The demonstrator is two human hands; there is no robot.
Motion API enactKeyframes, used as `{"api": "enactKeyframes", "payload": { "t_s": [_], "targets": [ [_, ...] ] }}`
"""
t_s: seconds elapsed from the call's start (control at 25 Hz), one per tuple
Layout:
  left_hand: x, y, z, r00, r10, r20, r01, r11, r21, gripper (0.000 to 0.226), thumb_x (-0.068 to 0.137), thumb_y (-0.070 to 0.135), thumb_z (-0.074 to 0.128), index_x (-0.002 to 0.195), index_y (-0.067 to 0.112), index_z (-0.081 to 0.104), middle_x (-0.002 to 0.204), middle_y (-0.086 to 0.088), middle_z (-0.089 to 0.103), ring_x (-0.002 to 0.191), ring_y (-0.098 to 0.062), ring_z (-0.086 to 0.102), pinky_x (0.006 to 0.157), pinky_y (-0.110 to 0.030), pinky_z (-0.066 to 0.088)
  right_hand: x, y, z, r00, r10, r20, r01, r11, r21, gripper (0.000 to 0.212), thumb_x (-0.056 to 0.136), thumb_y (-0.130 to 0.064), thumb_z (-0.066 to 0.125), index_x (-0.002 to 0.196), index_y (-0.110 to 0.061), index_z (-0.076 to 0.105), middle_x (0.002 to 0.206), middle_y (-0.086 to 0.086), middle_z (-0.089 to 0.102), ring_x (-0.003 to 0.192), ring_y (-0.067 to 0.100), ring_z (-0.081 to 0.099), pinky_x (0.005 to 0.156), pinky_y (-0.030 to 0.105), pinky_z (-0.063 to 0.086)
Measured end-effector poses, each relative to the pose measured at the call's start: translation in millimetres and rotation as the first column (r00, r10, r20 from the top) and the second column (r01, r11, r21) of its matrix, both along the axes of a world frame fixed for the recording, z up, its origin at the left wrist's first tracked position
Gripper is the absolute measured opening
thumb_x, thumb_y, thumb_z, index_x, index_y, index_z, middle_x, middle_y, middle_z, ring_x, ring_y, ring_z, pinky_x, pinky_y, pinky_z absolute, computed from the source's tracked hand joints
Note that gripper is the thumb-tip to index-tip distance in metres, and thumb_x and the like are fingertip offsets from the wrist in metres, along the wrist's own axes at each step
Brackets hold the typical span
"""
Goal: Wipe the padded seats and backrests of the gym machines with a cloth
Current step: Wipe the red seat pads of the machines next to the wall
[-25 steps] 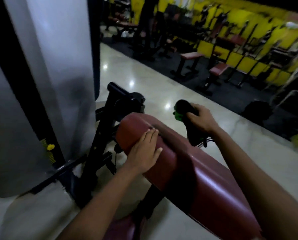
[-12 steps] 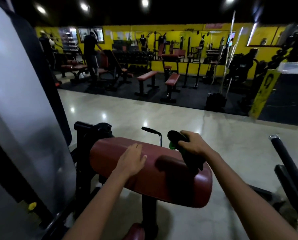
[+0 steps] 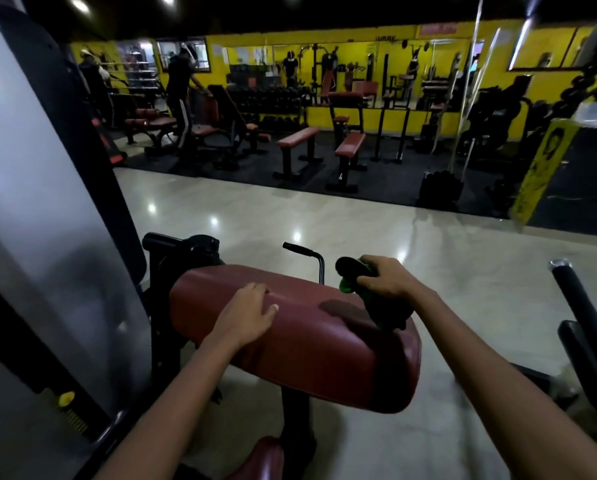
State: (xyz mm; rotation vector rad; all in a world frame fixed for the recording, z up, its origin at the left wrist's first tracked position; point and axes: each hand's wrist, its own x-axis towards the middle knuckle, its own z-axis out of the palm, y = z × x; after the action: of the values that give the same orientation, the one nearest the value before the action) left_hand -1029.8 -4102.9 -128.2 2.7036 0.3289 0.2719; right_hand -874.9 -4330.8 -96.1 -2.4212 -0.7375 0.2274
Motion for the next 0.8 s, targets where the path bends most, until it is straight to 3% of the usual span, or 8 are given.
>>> {"api": "enactKeyframes", "payload": {
  "t_s": [0.16,0.24,0.4,0.52,0.6,0.72,0.8],
  "targets": [
    [45.2,-19.8,-19.4,0.994,0.111,0.016,-0.111,0.993,-0.027,0.040,0.094,0.028,0.054,0.128,0.007,0.052,0.126,-0.008,0.052,0.117,-0.023,0.051,0.098,-0.035,0.043,47.5,-10.5,-32.0,0.988,0.153,-0.009,-0.153,0.985,-0.083,0.037,0.074,-0.035,0.056,0.099,-0.008,0.062,0.094,0.012,0.065,0.088,0.028,0.061,0.077,0.036,0.049],
    [65.5,-43.6,-38.1,0.982,0.186,-0.008,-0.186,0.982,-0.015,0.039,0.095,0.031,0.051,0.127,0.009,0.051,0.125,-0.006,0.051,0.116,-0.021,0.050,0.095,-0.034,0.044,69.0,-16.5,-56.2,0.962,0.270,-0.043,-0.273,0.950,-0.152,0.038,0.078,-0.035,0.056,0.106,-0.010,0.061,0.102,0.011,0.064,0.095,0.028,0.060,0.081,0.036,0.048],
    [77.7,-74.5,-58.6,0.932,0.363,-0.010,-0.363,0.931,0.040,0.039,0.096,0.032,0.048,0.127,0.008,0.050,0.135,-0.007,0.047,0.125,-0.024,0.044,0.100,-0.033,0.039,76.1,-26.3,-84.8,0.889,0.455,-0.052,-0.456,0.869,-0.194,0.063,0.082,-0.059,0.046,0.140,-0.038,0.037,0.121,0.002,0.049,0.111,0.020,0.049,0.092,0.034,0.041],
    [79.0,-86.7,-65.2,0.888,0.459,0.008,-0.459,0.888,-0.005,0.044,0.097,0.030,0.046,0.131,0.003,0.051,0.139,-0.013,0.045,0.131,-0.027,0.040,0.106,-0.036,0.036,66.1,-27.4,-87.2,0.810,0.571,0.131,-0.529,0.809,-0.258,0.067,0.080,-0.066,0.026,0.144,-0.047,0.020,0.136,-0.004,0.038,0.120,0.019,0.041,0.097,0.036,0.037],
    [79.5,-92.3,-71.1,0.893,0.448,0.034,-0.450,0.891,0.061,0.049,0.095,0.033,0.036,0.124,0.000,0.056,0.130,-0.018,0.054,0.123,-0.034,0.050,0.100,-0.042,0.043,56.9,-29.4,-91.1,0.764,0.597,0.246,-0.544,0.800,-0.251,0.071,0.075,-0.064,0.015,0.144,-0.048,0.016,0.144,-0.007,0.030,0.122,0.018,0.037,0.094,0.035,0.033],
    [80.3,-94.6,-74.5,0.893,0.450,0.014,-0.450,0.890,0.077,0.052,0.092,0.033,0.032,0.116,-0.003,0.061,0.120,-0.023,0.060,0.114,-0.038,0.058,0.096,-0.049,0.045,64.4,-31.9,-104.6,0.774,0.582,0.250,-0.547,0.813,-0.201,0.072,0.074,-0.060,0.015,0.144,-0.047,0.021,0.144,-0.008,0.031,0.122,0.017,0.039,0.094,0.035,0.036],
    [83.2,-97.6,-76.6,0.876,0.479,0.058,-0.482,0.868,0.121,0.052,0.092,0.032,0.031,0.118,-0.003,0.060,0.123,-0.023,0.059,0.117,-0.038,0.056,0.101,-0.048,0.040,84.4,-26.1,-116.2,0.806,0.550,0.219,-0.525,0.835,-0.165,0.070,0.075,-0.058,0.018,0.143,-0.044,0.027,0.139,-0.006,0.039,0.119,0.020,0.044,0.094,0.038,0.040]
  ]
}}
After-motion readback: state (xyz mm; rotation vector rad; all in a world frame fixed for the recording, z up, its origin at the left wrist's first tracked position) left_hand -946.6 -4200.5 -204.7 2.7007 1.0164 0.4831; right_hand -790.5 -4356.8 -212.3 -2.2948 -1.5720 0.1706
